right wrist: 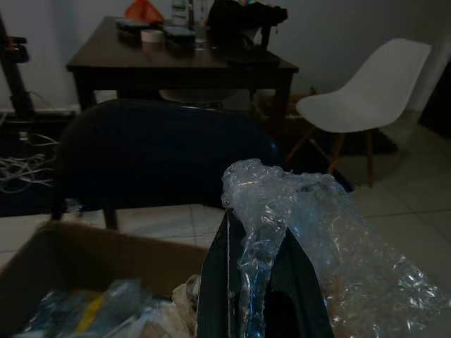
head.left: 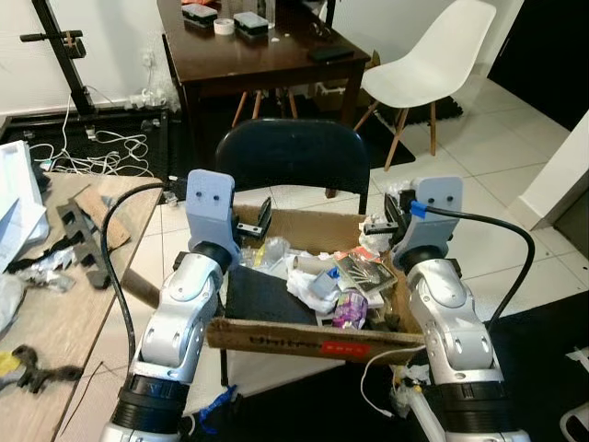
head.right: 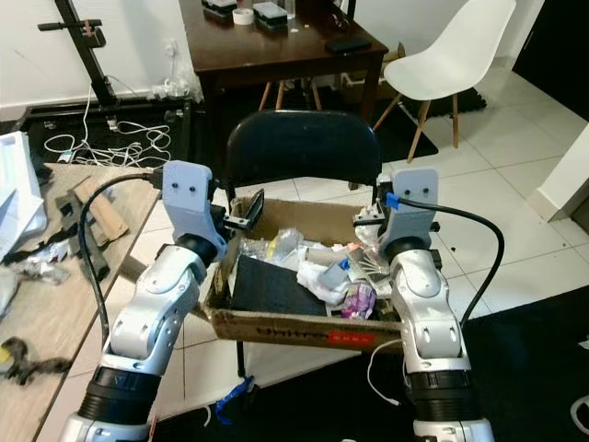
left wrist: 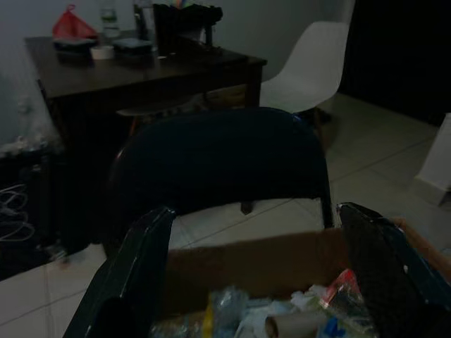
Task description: Picking trash to rubbish bin
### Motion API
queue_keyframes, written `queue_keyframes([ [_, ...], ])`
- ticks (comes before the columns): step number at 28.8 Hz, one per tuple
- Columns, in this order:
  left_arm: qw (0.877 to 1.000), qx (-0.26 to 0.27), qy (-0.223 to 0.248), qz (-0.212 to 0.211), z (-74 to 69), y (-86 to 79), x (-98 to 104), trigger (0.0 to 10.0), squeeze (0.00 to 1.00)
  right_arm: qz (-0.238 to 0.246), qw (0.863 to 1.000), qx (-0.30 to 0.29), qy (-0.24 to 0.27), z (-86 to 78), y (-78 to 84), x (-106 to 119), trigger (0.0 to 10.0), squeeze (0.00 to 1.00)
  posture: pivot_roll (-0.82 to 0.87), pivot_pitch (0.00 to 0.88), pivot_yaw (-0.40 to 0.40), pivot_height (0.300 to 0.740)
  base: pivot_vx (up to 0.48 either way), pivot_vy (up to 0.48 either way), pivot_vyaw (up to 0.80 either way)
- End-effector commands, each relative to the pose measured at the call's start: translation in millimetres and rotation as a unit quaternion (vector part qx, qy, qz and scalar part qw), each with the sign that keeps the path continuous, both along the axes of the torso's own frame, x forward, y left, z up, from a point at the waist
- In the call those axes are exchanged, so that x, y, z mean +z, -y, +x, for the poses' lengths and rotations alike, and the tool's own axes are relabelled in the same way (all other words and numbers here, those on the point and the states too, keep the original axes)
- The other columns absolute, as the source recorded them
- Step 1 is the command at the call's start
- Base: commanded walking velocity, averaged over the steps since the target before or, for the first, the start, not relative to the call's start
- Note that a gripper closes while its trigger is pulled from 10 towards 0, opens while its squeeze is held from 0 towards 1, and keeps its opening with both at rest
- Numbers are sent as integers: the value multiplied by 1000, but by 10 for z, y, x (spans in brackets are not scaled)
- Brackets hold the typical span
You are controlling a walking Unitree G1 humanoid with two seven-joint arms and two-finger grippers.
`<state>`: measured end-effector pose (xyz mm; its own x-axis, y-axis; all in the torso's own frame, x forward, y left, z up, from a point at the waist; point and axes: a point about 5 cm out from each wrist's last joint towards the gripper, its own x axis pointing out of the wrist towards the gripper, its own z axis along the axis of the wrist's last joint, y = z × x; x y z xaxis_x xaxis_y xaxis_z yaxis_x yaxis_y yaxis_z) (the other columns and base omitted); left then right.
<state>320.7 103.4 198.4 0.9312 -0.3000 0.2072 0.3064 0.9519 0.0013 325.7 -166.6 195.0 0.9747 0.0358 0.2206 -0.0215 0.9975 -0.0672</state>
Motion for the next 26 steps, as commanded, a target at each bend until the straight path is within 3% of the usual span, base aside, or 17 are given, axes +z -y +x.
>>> queue_keyframes([
  [1,1000,-4,0,-5,-28,8,-24,10000,0,5,1000,2,-5,-14,-1,-48,10000,0,-29,111,-15,740,446,0,0],
  [5,1000,-3,-1,-5,-30,3,-28,10000,0,5,1000,3,-6,-8,-8,-50,10000,0,-29,111,-15,740,400,0,0],
  [20,1000,-4,2,-5,-51,-7,-38,10000,0,9,1000,13,-14,-25,-35,-129,10000,0,-21,115,-10,740,0,0,0],
  [25,1000,-2,3,-1,-44,-8,-37,10000,0,40,997,20,-58,-17,35,-373,10000,0,-20,120,-6,740,0,0,0],
  [26,1000,0,3,-1,-36,-12,-36,10000,0,43,997,13,-62,-21,68,-401,10000,1000,-19,125,-5,740,0,0,0],
])
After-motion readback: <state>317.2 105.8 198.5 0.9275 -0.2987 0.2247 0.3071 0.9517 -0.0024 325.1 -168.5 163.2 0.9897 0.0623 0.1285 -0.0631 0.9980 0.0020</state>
